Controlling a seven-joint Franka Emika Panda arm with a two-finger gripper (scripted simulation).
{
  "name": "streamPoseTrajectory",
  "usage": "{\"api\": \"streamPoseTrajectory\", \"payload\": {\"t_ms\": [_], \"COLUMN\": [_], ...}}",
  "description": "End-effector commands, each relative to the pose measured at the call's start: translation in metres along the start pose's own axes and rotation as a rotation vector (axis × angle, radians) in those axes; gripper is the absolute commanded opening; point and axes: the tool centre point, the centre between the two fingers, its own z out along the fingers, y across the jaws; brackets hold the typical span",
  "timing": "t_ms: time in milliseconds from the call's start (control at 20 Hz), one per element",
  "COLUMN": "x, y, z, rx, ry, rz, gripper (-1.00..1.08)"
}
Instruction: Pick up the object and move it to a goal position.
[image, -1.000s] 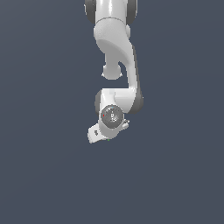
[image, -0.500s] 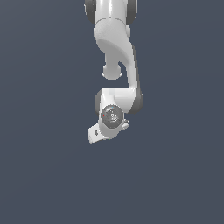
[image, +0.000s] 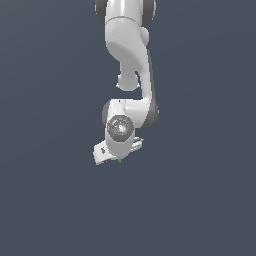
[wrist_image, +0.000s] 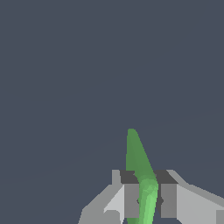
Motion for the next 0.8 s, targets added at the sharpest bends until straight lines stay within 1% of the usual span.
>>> {"api": "streamPoseTrajectory", "payload": {"t_ms": [0, 250, 500, 750], "x": [0.001, 0.000, -0.006, -0.017], "y": [0.015, 0.053, 0.100, 0.144], "z": [-0.007, -0.028, -0.056, -0.085], "rx": [-0.017, -0.064, -0.123, -0.180], "ry": [0.035, 0.132, 0.254, 0.374], "rz": [0.018, 0.065, 0.125, 0.183], "gripper": [-1.00, -1.00, -1.00, -1.00]}}
